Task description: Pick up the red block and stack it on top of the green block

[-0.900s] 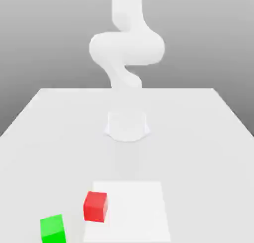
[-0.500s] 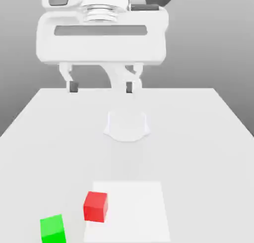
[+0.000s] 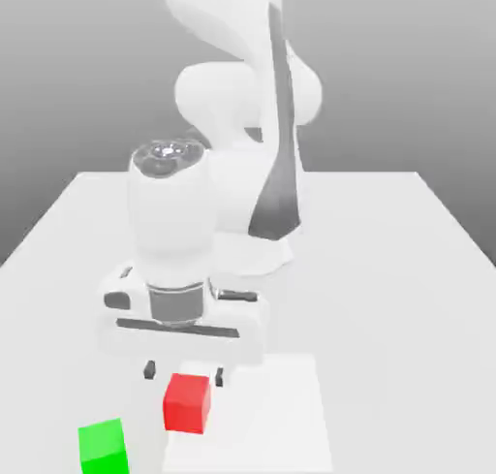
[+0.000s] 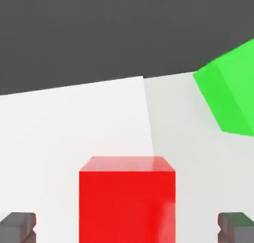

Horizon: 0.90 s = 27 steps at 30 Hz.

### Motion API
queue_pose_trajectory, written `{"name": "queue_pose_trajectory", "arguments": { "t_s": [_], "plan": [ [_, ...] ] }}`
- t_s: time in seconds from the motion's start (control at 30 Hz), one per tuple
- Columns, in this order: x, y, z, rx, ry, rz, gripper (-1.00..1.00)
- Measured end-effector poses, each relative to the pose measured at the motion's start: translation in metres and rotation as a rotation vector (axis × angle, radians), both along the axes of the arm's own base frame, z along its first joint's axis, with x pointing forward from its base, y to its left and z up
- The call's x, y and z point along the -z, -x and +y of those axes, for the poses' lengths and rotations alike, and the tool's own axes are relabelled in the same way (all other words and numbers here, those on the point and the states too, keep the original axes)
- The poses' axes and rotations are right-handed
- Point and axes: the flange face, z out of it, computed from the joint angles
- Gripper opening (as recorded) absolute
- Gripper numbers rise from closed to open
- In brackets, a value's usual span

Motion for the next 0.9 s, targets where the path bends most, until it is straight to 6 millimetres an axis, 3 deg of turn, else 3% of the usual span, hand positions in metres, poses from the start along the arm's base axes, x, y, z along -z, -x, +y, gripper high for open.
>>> {"name": "queue_pose_trajectory", "arguments": {
  "t_s": [0.03,0.27,0.43,0.53,0.7,0.77,0.83,0.87,0.9],
  "plan": [
    [0.008,0.001,0.000,0.000,0.000,0.000,-1.00],
    [0.008,0.001,0.000,0.000,-0.001,0.001,-1.00],
    [-0.041,0.000,0.000,0.000,0.000,0.001,-1.00],
    [-0.060,-0.017,-0.021,0.075,-0.001,0.001,-1.00],
    [-0.085,-0.055,-0.080,0.257,-0.002,0.000,-1.00],
    [-0.072,-0.061,-0.090,0.286,-0.002,0.000,-1.00],
    [-0.046,-0.062,-0.093,0.293,-0.002,0.000,-1.00],
    [-0.033,-0.062,-0.093,0.294,-0.001,0.000,1.00],
    [-0.033,-0.062,-0.093,0.294,-0.001,0.000,1.00]
  ]
}}
